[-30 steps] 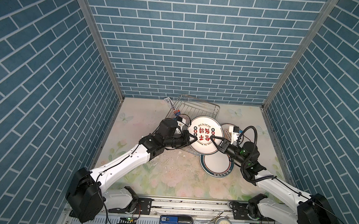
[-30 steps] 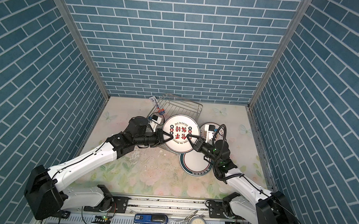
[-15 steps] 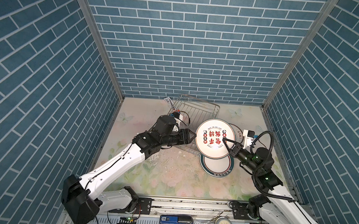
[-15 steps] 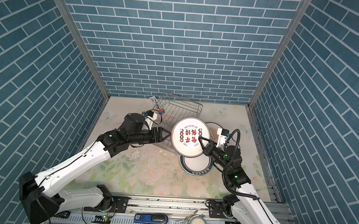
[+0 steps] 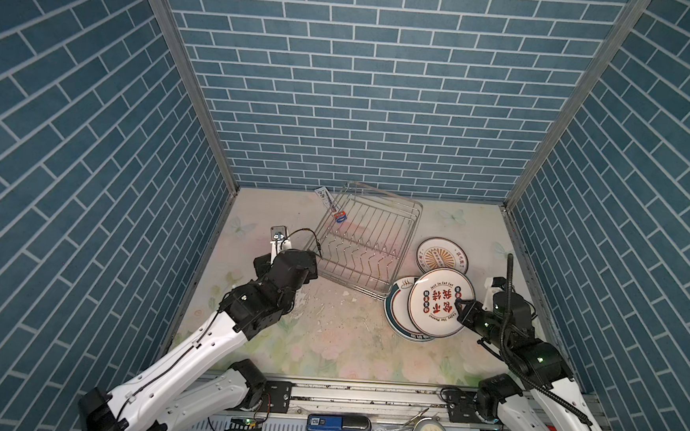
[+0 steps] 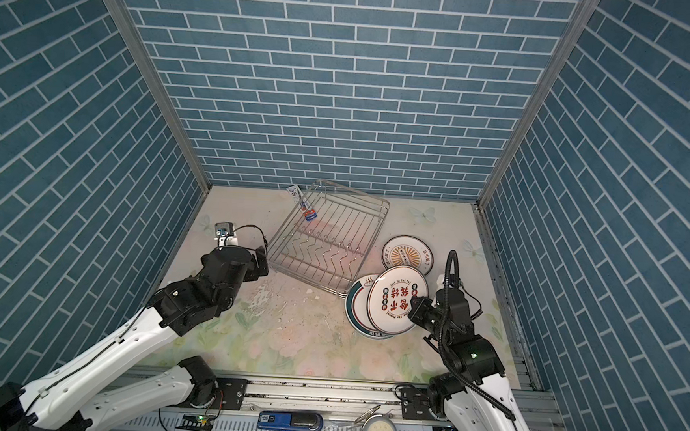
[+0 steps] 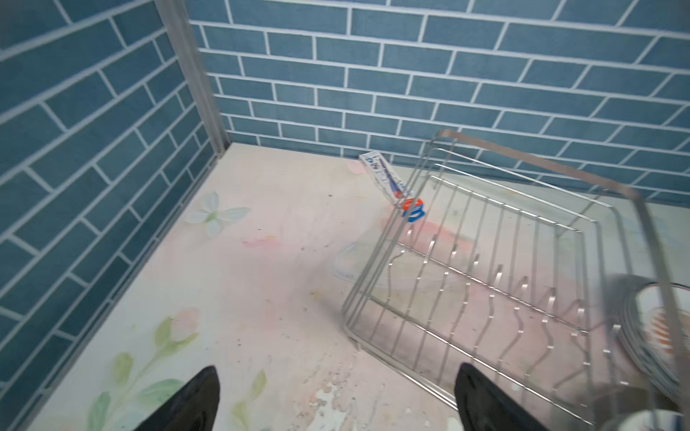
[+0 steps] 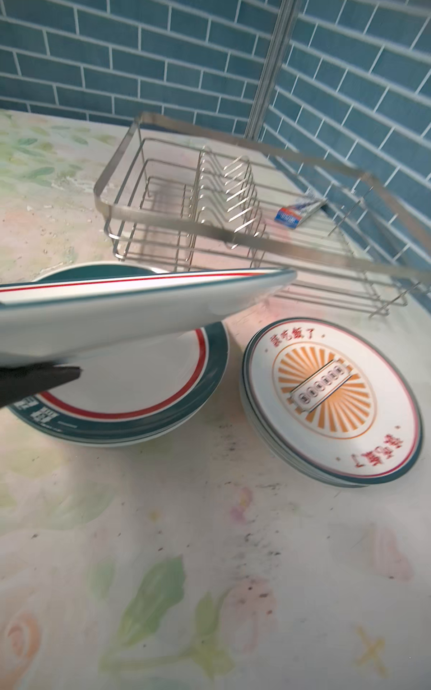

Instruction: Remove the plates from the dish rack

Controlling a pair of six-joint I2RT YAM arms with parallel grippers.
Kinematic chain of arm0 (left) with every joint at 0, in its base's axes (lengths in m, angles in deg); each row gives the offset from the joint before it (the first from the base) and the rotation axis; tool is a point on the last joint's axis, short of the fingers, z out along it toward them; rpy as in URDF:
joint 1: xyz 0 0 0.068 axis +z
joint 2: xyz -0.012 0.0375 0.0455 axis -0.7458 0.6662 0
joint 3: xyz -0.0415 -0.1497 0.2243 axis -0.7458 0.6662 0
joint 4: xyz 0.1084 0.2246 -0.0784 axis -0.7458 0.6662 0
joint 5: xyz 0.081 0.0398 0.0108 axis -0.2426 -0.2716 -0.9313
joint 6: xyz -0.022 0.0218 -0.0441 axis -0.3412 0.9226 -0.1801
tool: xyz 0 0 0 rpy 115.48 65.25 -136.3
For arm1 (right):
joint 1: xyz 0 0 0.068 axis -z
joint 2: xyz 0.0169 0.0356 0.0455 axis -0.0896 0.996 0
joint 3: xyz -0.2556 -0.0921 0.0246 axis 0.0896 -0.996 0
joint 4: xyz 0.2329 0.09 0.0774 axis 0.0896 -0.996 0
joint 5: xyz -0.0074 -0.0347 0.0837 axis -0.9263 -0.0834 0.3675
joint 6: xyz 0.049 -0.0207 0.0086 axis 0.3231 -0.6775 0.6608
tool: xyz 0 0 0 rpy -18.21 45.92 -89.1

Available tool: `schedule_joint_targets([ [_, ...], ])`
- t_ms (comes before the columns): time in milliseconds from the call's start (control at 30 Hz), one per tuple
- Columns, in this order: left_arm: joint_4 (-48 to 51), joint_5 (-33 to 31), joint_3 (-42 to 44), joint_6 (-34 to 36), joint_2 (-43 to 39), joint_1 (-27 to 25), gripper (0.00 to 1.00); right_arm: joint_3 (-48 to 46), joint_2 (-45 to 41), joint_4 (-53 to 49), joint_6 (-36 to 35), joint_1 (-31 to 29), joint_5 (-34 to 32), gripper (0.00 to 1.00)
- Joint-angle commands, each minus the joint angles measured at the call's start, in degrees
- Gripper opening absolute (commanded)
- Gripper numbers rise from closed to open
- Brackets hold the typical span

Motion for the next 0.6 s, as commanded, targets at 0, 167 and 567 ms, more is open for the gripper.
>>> schedule_joint_targets([
  [0, -12.22, -9.32, 5.25, 9.01, -3.77, 0.18, 0.99, -1.27, 2.24, 2.04, 1.43, 0.11, 0.61, 0.00],
  [167, -18.65, -15.55, 10.38, 14.01, -5.49, 0.18, 0.99, -1.56, 7.62, 4.37, 2.14, 0.06, 1.33, 0.00],
  [567, -32.82, -22.22, 14.60, 25.36, 0.27, 1.40, 0.99, -1.57, 14.92, 6.18, 0.94, 0.11, 5.96, 0.50],
])
